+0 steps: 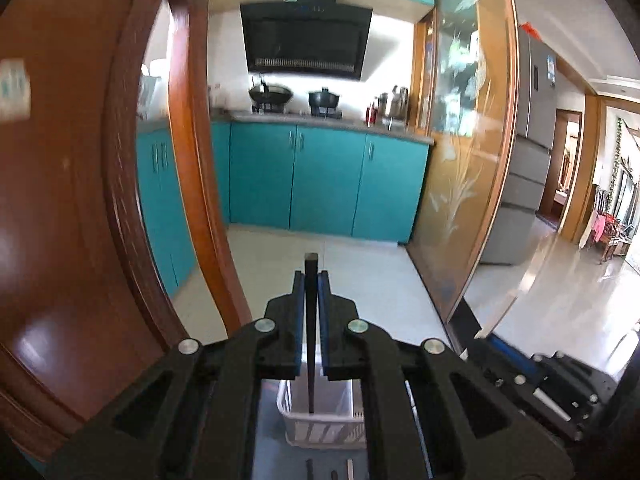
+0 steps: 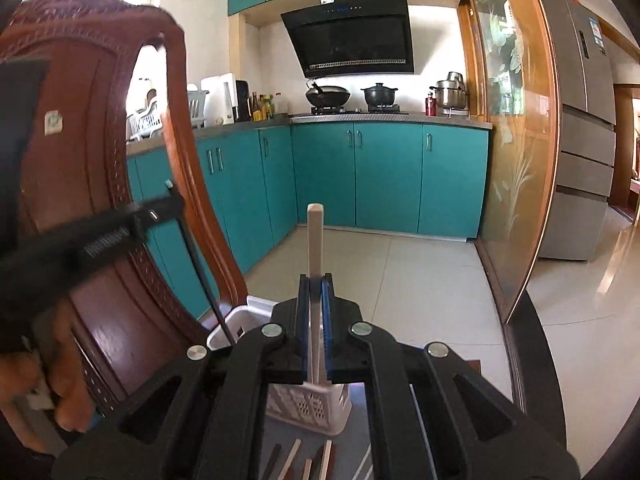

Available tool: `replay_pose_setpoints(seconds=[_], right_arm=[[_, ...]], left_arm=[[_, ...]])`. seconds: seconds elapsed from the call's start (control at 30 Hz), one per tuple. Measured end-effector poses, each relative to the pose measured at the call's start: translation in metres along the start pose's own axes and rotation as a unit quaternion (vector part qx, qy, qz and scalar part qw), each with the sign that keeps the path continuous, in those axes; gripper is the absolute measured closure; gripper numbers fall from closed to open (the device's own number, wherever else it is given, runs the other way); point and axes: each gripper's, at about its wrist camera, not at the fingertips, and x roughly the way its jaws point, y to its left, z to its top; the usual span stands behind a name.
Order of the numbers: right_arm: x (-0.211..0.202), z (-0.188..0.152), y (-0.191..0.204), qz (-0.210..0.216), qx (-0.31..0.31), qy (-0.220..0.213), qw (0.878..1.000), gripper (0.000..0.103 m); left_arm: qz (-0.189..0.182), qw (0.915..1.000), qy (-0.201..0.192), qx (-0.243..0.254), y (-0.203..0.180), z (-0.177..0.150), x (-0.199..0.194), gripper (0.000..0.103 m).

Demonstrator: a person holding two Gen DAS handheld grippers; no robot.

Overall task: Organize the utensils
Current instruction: 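Lift both chopsticks over the white basket and open both tools to drop them in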

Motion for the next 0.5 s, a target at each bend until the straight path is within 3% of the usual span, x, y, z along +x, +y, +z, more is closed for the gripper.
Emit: replay_pose_setpoints(seconds=[0.2, 0.3, 0.37, 0.4, 0.5], right_arm=[[-0.001, -0.014, 0.002, -0.008, -0.007, 0.004, 1.0, 0.096], [-0.008, -0.017, -0.001, -0.017, -0.002, -0.001, 1.0, 0.083], [-0.02, -0.016, -0.005, -0.022, 0.009, -0.014, 1.0, 0.067], [-0.028, -0.016, -0.007, -0.022, 0.015, -0.023, 0.999, 0.066], [-0.051, -0.022, -0.014, -0.021, 0.021, -0.044, 0.999, 0.063]], left_arm=[[-0.001, 0.9996, 0.029, 0.003, 0.001, -0.03, 0.015, 0.096], [-0.002, 0.9994, 0.035, 0.004, 0.004, -0.039, 0.015, 0.096], [-0.001, 0.9995, 0.032, 0.007, 0.004, -0.043, 0.012, 0.096], [0.001, 0.9996, 0.028, 0.01, 0.004, -0.044, 0.009, 0.095], [0.004, 0.9997, 0.014, 0.021, 0.004, -0.051, -0.007, 0.081]])
